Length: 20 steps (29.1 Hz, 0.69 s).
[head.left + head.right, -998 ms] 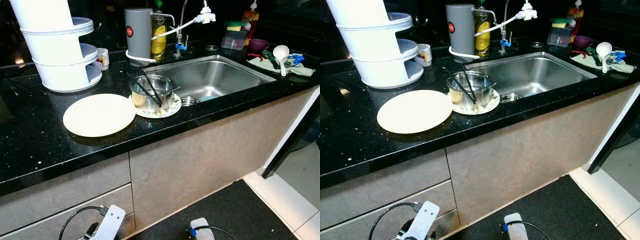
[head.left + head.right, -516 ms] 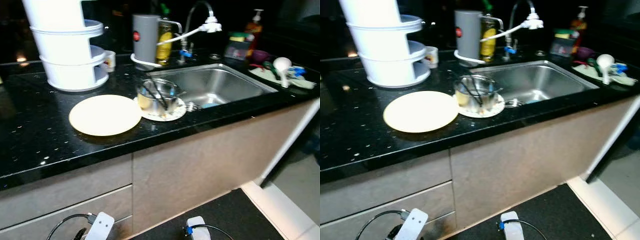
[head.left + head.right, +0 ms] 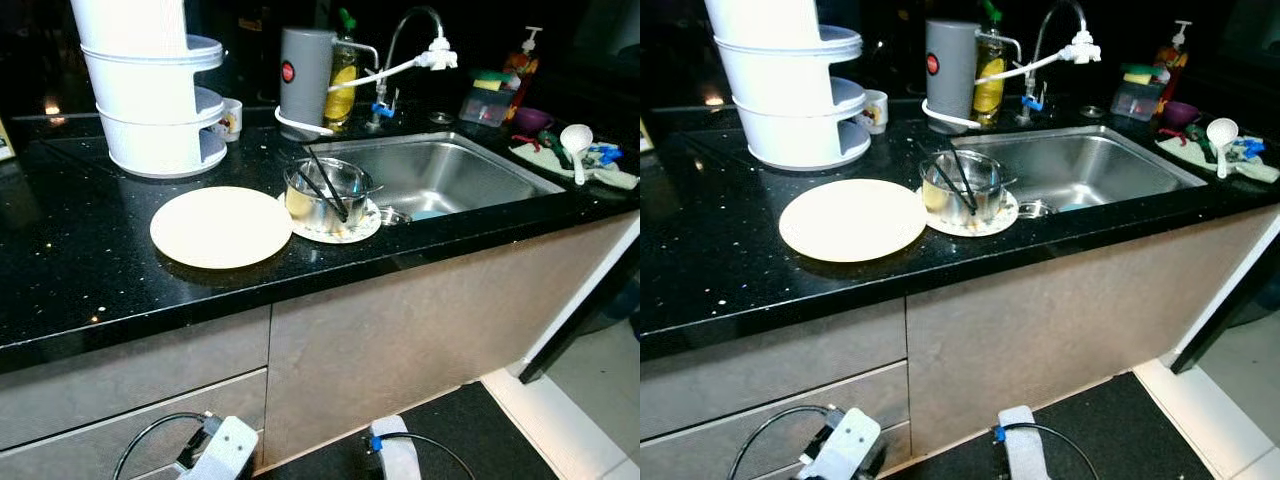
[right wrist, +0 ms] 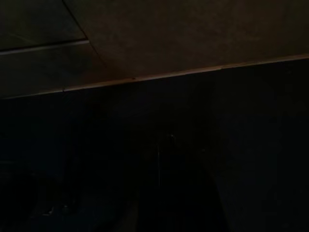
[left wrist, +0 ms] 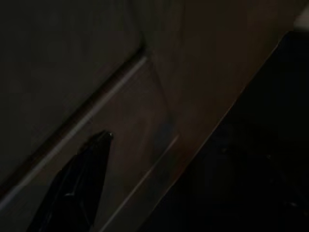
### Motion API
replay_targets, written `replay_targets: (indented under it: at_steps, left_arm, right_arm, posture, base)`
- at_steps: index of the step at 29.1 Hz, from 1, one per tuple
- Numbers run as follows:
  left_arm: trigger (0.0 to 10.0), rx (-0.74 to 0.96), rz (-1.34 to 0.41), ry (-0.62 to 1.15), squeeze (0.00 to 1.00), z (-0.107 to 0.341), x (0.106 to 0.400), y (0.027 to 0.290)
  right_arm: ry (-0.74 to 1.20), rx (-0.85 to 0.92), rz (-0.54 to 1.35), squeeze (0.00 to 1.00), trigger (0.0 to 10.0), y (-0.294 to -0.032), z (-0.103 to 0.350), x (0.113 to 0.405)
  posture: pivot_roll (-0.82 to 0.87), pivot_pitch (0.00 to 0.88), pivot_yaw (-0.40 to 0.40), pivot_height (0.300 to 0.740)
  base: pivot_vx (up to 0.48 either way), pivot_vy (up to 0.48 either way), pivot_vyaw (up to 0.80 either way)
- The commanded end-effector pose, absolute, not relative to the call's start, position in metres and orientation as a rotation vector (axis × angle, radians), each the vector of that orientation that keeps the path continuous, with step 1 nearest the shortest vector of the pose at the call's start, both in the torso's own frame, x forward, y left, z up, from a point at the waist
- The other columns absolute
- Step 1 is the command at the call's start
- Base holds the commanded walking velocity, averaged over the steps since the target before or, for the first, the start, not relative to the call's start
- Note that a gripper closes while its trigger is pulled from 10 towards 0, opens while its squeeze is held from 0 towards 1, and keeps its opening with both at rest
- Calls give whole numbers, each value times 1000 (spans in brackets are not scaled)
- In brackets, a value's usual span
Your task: Kitchen organization
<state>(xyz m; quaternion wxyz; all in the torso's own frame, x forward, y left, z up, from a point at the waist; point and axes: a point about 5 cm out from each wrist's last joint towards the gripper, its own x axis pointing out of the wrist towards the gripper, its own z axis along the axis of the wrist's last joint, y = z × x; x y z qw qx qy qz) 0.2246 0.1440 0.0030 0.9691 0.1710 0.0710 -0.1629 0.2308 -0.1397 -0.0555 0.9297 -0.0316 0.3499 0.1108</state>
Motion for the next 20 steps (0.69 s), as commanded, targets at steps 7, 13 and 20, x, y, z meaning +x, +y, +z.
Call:
replay_targets:
  at_steps: [7,13,20]
  left_arm:
    - [10000,273,-318,-152,0,74,239,147]
    - [10000,94,-313,-300,0,135,248,155]
    - [10000,-136,-629,-291,0,182,251,149]
  right_arm:
    - [750,-90,263,0,10000,-142,-63,218]
    - [756,-96,274,0,10000,-143,-64,217]
    - [765,-113,273,0,10000,-147,-65,216]
  posture:
    - [32,117,-111,740]
    - [24,120,-106,740]
    - [22,118,-110,740]
  base:
    - [0,0,0]
    - [0,0,0]
    - [0,0,0]
